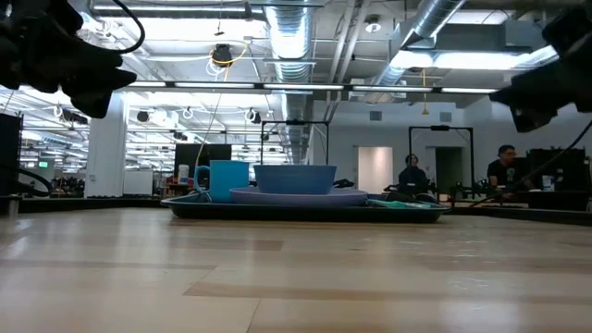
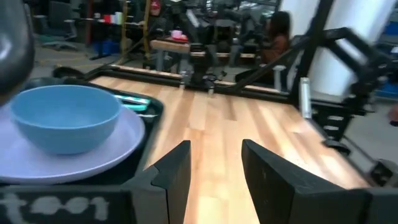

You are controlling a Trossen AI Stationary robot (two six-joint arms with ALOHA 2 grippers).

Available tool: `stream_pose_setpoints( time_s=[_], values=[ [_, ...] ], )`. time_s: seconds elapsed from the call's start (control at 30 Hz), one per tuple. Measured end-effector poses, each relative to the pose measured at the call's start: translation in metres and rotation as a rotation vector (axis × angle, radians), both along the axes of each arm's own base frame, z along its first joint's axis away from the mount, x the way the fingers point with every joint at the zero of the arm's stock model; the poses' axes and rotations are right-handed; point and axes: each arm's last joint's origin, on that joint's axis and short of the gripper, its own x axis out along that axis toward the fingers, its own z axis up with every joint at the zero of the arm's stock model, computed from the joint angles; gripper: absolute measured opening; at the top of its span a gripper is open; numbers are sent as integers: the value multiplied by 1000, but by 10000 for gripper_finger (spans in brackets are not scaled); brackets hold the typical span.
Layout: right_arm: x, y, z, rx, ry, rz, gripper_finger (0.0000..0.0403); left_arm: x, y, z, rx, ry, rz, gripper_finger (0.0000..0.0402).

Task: Set up tray
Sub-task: Return to Home Position

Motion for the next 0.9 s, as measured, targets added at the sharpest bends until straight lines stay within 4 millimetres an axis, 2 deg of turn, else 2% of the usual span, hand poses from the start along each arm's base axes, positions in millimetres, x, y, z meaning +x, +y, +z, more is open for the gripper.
stream_pose_setpoints(
  time_s=[0.2, 0.43, 0.9],
  values=[
    [-1, -4, -12, -75, 103, -41, 133, 0, 2, -6, 60, 51, 69, 132],
    [1, -10, -12, -90, 105, -132, 134, 2, 1, -8, 80, 79, 69, 132],
    [2, -11, -12, -88, 106, -140, 133, 2, 1, -10, 76, 93, 67, 132]
  ],
)
